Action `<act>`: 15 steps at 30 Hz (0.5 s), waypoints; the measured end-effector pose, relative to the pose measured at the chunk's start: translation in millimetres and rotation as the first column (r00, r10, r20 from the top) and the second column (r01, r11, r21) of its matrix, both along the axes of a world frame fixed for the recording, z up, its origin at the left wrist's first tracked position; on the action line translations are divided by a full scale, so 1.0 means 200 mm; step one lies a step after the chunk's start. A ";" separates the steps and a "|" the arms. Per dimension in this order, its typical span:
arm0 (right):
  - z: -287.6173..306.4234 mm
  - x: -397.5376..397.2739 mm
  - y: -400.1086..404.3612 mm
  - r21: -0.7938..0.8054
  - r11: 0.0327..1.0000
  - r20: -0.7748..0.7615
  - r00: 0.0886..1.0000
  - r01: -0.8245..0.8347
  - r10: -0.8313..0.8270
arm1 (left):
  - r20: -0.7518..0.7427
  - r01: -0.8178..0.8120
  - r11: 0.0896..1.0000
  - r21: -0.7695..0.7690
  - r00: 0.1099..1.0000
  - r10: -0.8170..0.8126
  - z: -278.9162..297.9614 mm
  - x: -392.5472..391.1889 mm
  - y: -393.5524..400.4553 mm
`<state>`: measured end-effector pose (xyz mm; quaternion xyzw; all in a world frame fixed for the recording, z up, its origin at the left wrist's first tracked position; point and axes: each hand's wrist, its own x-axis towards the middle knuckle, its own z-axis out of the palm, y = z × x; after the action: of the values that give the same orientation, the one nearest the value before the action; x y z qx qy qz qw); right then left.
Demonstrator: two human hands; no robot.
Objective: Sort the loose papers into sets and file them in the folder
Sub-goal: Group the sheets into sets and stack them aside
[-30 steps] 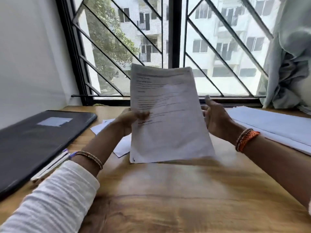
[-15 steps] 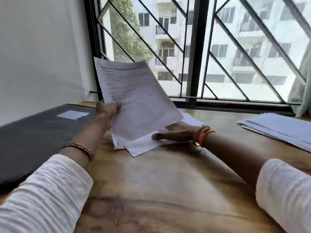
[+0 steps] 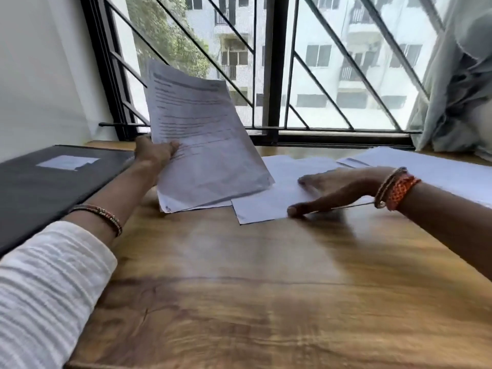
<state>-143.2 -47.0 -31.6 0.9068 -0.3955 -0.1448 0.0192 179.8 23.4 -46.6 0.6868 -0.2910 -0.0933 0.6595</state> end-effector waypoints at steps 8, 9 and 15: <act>0.00 -0.05 0.06 -0.236 0.971 -0.053 0.998 -0.038 0.027 | 0.076 -0.050 0.999 0.016 0.996 0.049 -0.05 -0.07 -0.01; -0.01 -0.05 0.07 -0.167 0.985 -0.028 0.999 -0.038 0.033 | 0.086 -0.056 0.998 0.025 0.995 0.054 -0.05 -0.07 -0.02; -0.01 -0.04 0.09 -0.004 0.996 0.187 0.978 -0.092 0.091 | 0.108 -0.019 0.999 0.044 0.994 0.014 -0.08 -0.02 -0.02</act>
<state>-151.3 -29.7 -33.1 0.9337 -0.3530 -0.0591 -0.0137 175.6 19.0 -62.0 0.7077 -0.3183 -0.0573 0.6281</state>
